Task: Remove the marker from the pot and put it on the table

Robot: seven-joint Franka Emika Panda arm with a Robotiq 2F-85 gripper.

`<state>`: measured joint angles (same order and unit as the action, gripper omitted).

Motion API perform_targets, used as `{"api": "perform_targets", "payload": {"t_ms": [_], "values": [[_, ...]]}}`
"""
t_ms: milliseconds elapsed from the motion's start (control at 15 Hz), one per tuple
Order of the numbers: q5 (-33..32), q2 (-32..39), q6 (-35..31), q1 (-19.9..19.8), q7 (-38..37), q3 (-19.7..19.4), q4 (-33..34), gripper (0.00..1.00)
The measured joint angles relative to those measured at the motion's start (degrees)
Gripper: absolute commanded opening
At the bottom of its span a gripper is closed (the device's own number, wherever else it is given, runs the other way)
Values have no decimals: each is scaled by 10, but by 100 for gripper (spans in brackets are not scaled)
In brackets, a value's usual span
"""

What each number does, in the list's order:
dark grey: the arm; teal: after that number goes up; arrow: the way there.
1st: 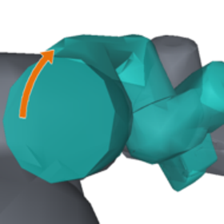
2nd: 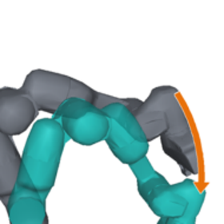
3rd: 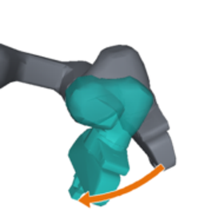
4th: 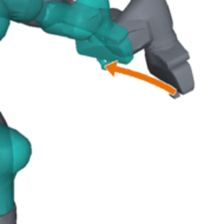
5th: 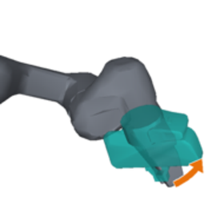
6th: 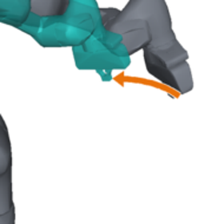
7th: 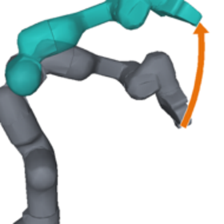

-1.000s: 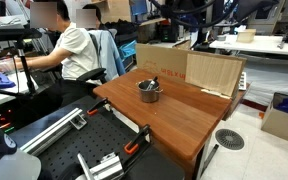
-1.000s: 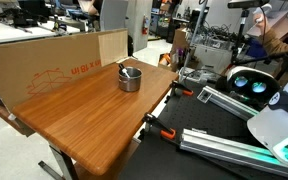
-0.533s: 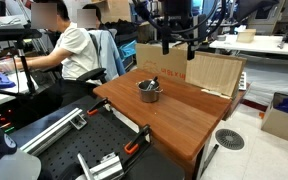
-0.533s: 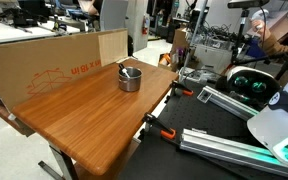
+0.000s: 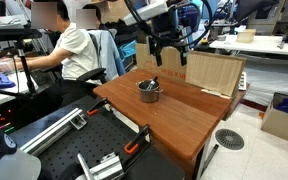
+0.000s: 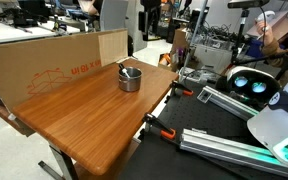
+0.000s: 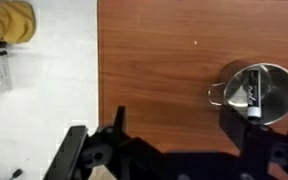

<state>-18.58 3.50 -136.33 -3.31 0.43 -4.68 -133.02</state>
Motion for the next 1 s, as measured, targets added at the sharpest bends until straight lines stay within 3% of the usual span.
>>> {"api": "perform_targets", "payload": {"t_ms": [333,667,800,1000], "values": [[-66,26,-71,8,-16,3,-19,100],[-91,44,-157,10,-33,4,-48,100],[-71,44,-189,10,-23,5,-63,100],[18,45,-212,10,42,17,-81,100]]}}
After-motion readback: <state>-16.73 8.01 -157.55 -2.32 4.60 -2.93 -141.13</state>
